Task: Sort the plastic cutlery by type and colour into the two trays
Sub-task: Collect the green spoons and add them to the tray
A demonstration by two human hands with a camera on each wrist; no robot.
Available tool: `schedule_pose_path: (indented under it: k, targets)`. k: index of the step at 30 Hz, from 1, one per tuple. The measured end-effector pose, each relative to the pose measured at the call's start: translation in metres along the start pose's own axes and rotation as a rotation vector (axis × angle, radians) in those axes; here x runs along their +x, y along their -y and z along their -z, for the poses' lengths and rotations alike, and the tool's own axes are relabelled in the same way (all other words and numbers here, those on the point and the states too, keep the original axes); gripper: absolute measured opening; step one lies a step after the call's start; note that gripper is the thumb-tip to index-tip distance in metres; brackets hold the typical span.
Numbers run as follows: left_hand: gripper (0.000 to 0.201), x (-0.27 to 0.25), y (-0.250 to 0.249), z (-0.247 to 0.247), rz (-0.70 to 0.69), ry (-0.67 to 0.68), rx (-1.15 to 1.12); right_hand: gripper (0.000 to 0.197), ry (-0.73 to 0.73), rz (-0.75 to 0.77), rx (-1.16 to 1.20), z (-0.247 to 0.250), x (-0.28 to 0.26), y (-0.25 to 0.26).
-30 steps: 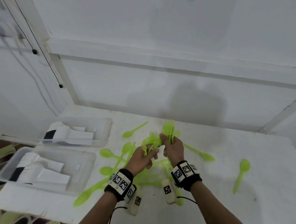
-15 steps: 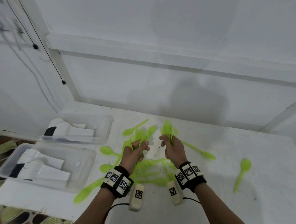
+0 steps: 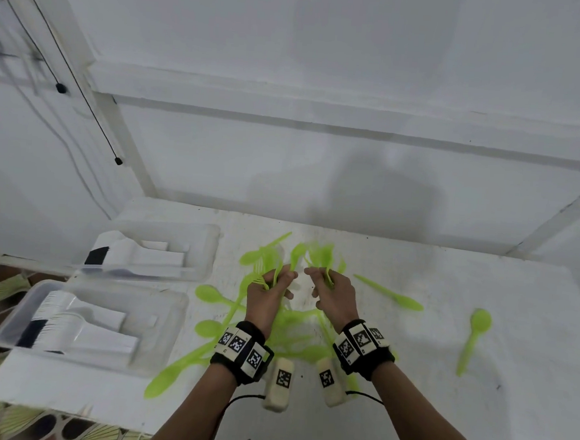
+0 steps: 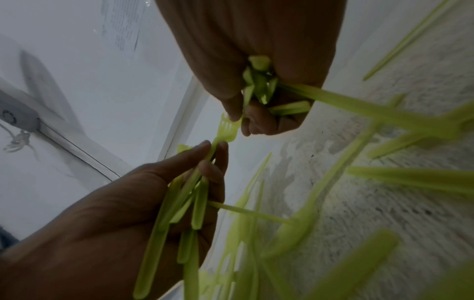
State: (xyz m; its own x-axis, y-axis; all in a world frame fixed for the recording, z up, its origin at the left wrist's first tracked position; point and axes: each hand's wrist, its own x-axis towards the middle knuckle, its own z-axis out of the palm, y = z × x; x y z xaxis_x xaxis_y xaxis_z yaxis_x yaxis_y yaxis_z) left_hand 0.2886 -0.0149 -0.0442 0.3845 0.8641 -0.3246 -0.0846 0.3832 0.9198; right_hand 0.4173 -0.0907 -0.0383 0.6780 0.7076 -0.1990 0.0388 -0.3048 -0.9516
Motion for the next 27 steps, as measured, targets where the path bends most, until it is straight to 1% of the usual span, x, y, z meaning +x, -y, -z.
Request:
schedule_pose_path:
  k: [3,6,9,14,15,16,19,20,24,27]
  targets:
    - [0.031,0.001,0.006,-0.004,0.021,-0.012,-0.023,0.017,-0.09,-0.021,0.064,-0.002,-0.002,-0.002]
    - [0.028,-0.001,0.01,-0.007,-0.003,-0.023,-0.033,0.016,-0.187,-0.035,0.125,-0.004,-0.004,-0.001]
    - [0.03,-0.002,0.013,-0.011,-0.061,-0.03,0.005,0.014,-0.237,-0.033,0.116,-0.006,-0.005,0.0]
    - [0.031,-0.004,0.015,-0.017,-0.044,-0.01,0.005,0.007,-0.295,-0.021,0.087,-0.009,-0.006,0.001]
    - [0.03,-0.005,0.016,-0.018,-0.041,0.001,0.001,0.005,-0.292,-0.014,0.067,-0.01,-0.005,0.001]
    - [0.028,-0.006,0.015,-0.019,-0.042,0.009,-0.01,0.01,-0.28,-0.004,0.038,-0.011,-0.005,0.002]
    - [0.024,-0.005,0.014,-0.018,-0.013,0.007,-0.034,0.033,-0.203,-0.01,0.026,-0.017,-0.006,-0.001]
    - [0.023,-0.003,0.015,-0.016,-0.002,-0.002,-0.033,0.038,-0.182,-0.011,0.034,-0.017,-0.007,-0.001]
    - [0.022,-0.002,0.014,-0.009,0.024,-0.017,0.045,0.031,-0.113,-0.002,-0.015,-0.014,-0.011,0.002]
    - [0.026,-0.005,0.009,-0.006,0.059,0.085,-0.019,0.036,-0.097,-0.014,-0.102,-0.011,-0.01,0.002]
